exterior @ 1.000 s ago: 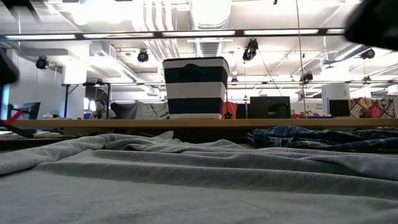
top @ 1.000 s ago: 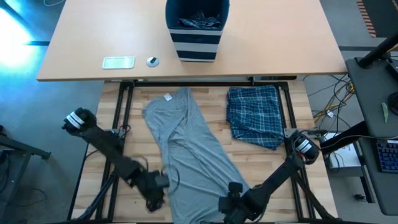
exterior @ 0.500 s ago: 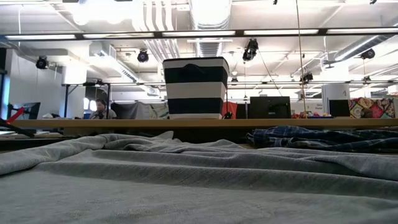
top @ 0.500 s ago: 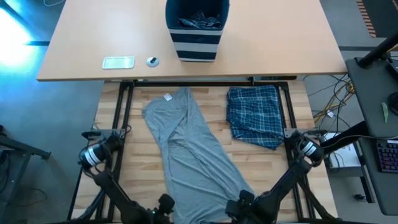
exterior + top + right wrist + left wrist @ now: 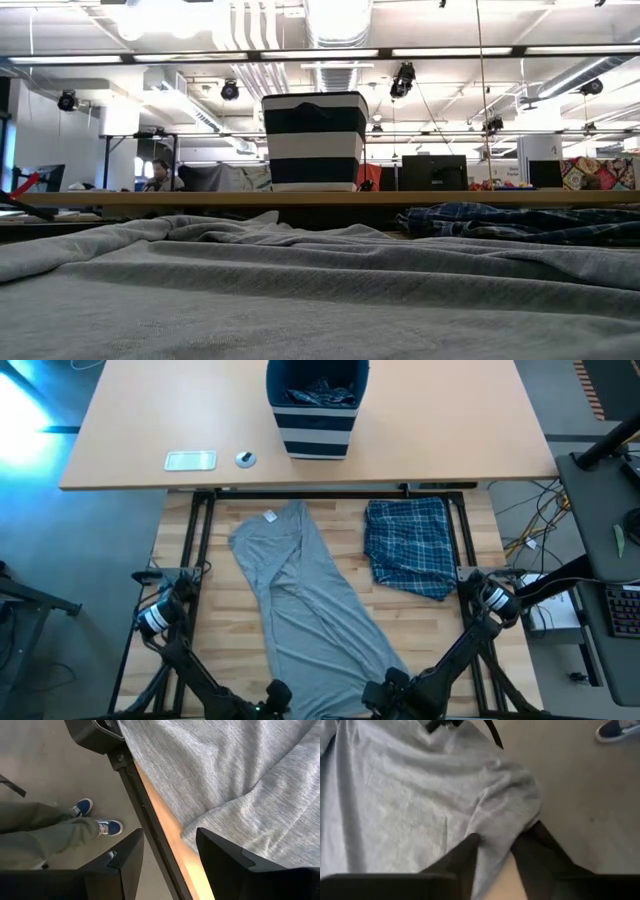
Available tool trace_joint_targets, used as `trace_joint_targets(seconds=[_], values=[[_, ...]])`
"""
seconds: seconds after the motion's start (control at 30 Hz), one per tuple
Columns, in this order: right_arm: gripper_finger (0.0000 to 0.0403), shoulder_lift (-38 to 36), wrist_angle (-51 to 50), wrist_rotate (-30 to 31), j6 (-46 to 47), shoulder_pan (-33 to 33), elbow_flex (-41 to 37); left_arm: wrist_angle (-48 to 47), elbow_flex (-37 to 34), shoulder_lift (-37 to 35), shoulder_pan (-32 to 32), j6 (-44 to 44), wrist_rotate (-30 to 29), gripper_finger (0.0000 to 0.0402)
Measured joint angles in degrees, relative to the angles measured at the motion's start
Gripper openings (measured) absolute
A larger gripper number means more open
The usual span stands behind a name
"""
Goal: Fold Laundry from Bin
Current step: Fold the gray shirt
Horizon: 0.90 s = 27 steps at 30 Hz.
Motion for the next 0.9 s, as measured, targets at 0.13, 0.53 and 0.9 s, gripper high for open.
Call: trace_joint_targets(seconds=[0.13, 0.53, 0.9], values=[[0.0178, 0.0, 0.3, -0.2, 0.4, 0.1, 0.0, 0.0, 0.1, -1.1, 0.7, -0.3, 2.1, 0.0015], [0.0178, 0.0, 3.5, -0.1, -4.7, -0.3, 0.0, 1.9, -0.2, -11.0, 11.9, 3.7, 27.0, 0.0001], [0.0178, 0.0, 6.1, 3.1, -8.7, -0.7, 0.0, 9.3, -0.1, -7.7, 28.5, 7.1, 47.6, 0.0000]])
